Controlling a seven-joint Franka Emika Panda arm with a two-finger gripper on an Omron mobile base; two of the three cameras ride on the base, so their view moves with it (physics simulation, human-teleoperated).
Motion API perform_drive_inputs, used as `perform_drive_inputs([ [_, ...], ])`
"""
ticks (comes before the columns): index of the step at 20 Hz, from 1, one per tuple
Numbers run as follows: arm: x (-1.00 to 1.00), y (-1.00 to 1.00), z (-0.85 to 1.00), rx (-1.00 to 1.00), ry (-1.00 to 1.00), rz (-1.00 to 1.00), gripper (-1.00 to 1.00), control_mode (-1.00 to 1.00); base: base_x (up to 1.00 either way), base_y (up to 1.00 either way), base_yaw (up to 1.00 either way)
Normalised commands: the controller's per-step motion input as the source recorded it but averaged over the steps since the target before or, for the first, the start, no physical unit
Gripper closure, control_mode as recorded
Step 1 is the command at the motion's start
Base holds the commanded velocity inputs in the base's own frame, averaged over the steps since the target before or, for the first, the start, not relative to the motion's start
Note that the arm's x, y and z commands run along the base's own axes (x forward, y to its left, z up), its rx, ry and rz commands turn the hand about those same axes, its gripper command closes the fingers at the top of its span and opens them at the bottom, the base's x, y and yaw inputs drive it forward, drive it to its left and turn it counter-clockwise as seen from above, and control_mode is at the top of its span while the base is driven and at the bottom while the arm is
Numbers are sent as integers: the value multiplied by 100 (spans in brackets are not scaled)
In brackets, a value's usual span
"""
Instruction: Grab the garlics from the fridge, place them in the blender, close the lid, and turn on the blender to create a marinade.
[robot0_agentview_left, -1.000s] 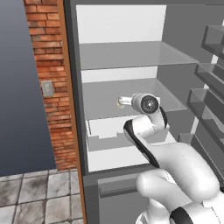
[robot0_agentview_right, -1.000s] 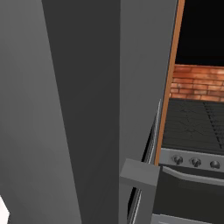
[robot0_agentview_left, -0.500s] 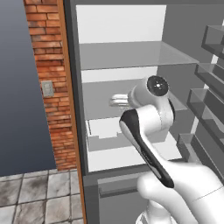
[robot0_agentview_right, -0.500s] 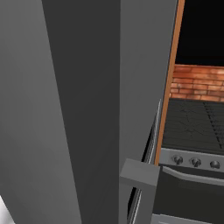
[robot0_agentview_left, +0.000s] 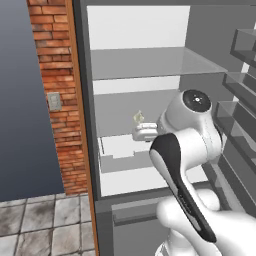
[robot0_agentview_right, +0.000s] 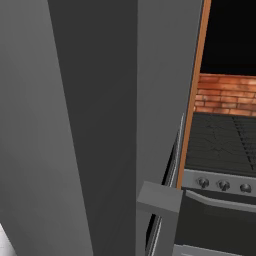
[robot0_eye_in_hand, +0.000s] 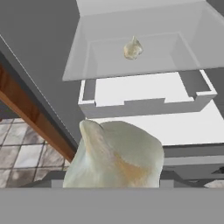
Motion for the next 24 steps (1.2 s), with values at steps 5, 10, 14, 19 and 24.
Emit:
perform_drive_inputs([
  [5,-8,-5,0,0,0,-1,100,-100,0,0,0],
  [10,-4,0,0,0,0,0,100,-100,0,0,0],
  [14,-10,3,0,0,1,2,100,100,-34,13,8],
  [19,0,0,0,0,0,0,100,100,-46,33,9],
  [24,0,0,0,0,0,0,100,100,-45,52,5],
])
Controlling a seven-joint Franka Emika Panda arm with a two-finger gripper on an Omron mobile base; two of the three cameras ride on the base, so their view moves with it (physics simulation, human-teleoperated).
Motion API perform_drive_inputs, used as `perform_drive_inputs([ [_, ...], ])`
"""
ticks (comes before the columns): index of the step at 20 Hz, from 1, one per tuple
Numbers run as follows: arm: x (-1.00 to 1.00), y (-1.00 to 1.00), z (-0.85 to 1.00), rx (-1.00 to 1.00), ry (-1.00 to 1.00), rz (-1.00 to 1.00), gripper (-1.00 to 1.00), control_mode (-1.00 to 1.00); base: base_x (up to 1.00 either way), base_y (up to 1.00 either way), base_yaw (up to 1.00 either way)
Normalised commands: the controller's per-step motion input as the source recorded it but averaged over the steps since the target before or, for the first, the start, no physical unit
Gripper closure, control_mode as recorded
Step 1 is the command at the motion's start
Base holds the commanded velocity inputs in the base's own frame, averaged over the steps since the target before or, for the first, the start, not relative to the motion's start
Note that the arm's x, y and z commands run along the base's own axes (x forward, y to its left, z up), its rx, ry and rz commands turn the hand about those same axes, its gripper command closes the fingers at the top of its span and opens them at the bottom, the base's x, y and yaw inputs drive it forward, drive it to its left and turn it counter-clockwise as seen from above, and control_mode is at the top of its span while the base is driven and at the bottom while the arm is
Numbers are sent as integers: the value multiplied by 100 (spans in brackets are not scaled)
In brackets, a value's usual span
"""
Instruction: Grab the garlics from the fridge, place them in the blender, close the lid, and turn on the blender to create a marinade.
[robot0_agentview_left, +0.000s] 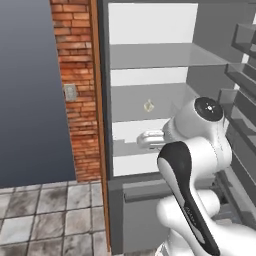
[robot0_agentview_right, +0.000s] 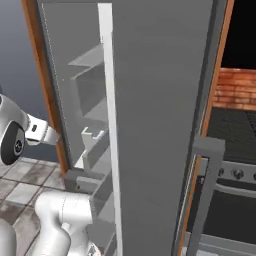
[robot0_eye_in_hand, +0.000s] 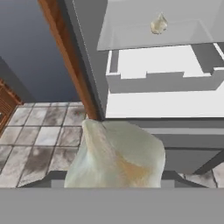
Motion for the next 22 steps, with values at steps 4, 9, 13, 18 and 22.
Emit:
perform_drive_inputs([
  [4,0,0,0,0,0,0,100,100,-24,89,-1],
  [9,0,0,0,0,0,0,100,100,-21,80,-50],
  [13,0,0,0,0,0,0,100,100,-32,18,-94],
  [18,0,0,0,0,0,0,100,100,-6,9,-99],
  [22,0,0,0,0,0,0,100,100,-2,7,-99],
])
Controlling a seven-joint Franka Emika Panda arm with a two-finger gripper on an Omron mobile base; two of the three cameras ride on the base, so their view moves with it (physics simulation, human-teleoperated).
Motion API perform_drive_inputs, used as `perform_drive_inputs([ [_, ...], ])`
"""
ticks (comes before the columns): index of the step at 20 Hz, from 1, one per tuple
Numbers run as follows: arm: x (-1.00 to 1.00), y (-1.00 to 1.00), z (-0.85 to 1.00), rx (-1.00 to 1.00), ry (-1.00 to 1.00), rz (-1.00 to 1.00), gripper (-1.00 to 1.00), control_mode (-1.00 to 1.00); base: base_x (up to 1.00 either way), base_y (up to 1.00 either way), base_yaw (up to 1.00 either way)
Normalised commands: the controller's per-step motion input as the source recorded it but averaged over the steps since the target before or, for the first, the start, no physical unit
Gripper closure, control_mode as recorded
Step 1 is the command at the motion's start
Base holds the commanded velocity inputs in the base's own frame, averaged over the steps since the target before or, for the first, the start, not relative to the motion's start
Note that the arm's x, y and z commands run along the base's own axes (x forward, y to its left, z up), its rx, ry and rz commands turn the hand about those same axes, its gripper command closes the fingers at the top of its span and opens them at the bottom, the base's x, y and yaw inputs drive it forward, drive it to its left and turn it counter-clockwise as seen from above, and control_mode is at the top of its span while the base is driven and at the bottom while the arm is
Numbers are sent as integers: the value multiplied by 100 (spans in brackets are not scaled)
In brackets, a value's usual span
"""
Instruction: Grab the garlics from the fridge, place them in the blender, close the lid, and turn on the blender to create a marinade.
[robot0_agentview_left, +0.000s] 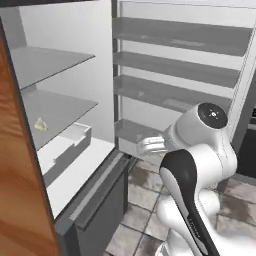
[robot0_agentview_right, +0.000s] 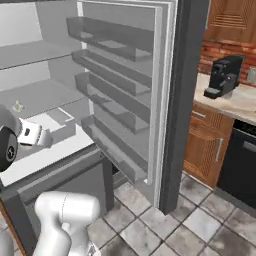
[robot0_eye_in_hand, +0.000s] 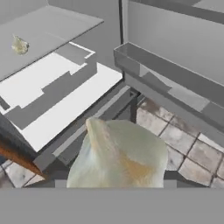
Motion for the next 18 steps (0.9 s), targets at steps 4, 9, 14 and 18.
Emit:
perform_drive_inputs([
  [4,0,0,0,0,0,0,100,100,-7,8,-99],
  [9,0,0,0,0,0,0,100,100,-8,3,-97],
  [14,0,0,0,0,0,0,100,100,-32,-42,-71],
  [18,0,0,0,0,0,0,100,100,-30,-100,-44],
])
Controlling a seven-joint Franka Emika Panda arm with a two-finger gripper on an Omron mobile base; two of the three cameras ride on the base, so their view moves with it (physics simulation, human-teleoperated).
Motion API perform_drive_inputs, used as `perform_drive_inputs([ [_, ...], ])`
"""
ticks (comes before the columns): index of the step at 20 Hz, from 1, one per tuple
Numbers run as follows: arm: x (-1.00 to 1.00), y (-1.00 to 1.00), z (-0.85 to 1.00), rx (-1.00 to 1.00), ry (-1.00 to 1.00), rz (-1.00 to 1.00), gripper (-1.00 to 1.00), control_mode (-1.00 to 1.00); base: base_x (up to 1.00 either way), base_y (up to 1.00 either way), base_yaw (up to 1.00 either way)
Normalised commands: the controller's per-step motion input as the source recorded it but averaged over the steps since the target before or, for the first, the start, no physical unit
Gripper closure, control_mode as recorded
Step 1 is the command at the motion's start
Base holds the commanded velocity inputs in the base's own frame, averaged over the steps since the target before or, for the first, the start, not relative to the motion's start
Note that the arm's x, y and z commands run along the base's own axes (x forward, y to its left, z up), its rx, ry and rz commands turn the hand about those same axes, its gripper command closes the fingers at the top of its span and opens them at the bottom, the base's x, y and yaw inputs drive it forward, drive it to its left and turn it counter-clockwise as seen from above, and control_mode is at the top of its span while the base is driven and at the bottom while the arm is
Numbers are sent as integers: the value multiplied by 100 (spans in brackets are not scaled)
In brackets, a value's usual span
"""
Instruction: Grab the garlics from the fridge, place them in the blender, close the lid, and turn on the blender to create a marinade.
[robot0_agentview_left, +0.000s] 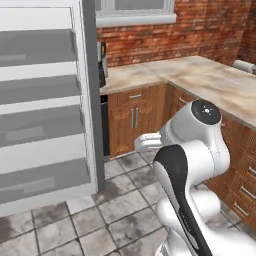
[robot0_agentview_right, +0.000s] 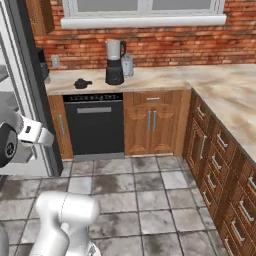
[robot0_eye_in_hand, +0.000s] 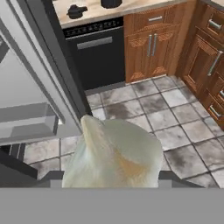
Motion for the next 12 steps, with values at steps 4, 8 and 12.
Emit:
perform_drive_inputs([
  [4,0,0,0,0,0,0,100,100,-3,-100,-25],
  [8,0,0,0,0,0,0,100,100,97,-78,15],
  [12,0,0,0,0,0,0,100,100,100,-15,37],
])
